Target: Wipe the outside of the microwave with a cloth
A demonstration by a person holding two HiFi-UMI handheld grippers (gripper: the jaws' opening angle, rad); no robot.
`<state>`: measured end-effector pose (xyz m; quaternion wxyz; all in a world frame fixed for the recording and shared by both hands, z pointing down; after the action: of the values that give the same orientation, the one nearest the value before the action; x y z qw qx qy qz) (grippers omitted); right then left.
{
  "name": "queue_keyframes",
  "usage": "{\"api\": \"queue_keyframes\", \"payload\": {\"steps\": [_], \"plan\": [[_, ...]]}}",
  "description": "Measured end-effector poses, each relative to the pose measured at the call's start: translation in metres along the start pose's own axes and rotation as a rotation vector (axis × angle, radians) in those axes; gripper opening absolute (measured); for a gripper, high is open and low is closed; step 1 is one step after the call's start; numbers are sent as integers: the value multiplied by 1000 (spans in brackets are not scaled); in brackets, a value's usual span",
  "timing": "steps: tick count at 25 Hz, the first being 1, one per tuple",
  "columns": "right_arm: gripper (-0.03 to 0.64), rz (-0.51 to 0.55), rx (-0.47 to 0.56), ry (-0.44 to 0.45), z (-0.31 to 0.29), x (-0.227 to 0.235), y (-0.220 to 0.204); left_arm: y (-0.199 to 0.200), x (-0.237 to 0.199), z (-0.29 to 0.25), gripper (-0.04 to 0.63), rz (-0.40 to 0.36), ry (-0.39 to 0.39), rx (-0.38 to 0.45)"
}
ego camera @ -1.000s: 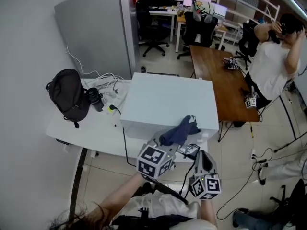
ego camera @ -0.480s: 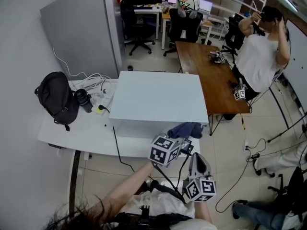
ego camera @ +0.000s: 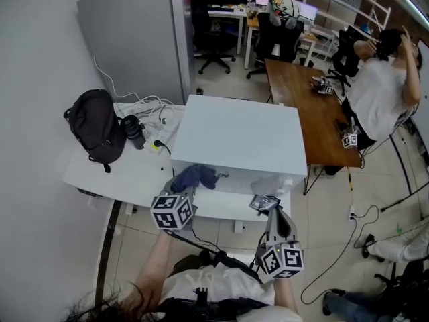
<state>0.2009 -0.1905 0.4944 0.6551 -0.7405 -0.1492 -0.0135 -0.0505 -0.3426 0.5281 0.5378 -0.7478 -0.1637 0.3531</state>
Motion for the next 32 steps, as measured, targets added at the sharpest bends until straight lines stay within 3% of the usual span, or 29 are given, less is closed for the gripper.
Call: {"api": "queue_keyframes", "payload": {"steps": [5, 10, 14, 20, 23, 26, 29, 32], "plan": [[20, -8, 2, 32, -6, -14, -2, 5, -63, 41, 52, -11, 165, 22], [20, -1, -4, 29, -6, -15, -1, -1, -69, 46, 52, -28, 175, -3], [20, -2, -3, -7, -3, -4, -2, 1, -15, 36, 52, -47, 34, -13], [20, 19, -27, -102, 13, 34, -10, -46, 142, -46, 52, -41, -419, -104], [20, 21, -28, -142, 22, 49, -12, -78, 200, -103, 52, -91, -575, -166], [20, 14, -30, -176, 32, 59, -12, -105, 220, -148, 52, -126, -598, -215], [20, 5, -29, -185, 38, 61, -13, -116, 197, -159, 52, -111, -522, -231], [20, 9, -37, -175, 37, 58, -15, -113, 147, -139, 52, -65, -408, -210]]}}
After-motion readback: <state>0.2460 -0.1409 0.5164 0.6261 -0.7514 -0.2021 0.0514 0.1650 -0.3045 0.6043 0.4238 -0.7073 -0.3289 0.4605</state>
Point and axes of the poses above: the fingertips, and each gripper's own axes: z backward along the fingers, x to its right, y out of its top, the point moved 1 cm from there along z, backward along the fingers, and after that the axes turned 14 degrees about -y, right-handed, at the moved point
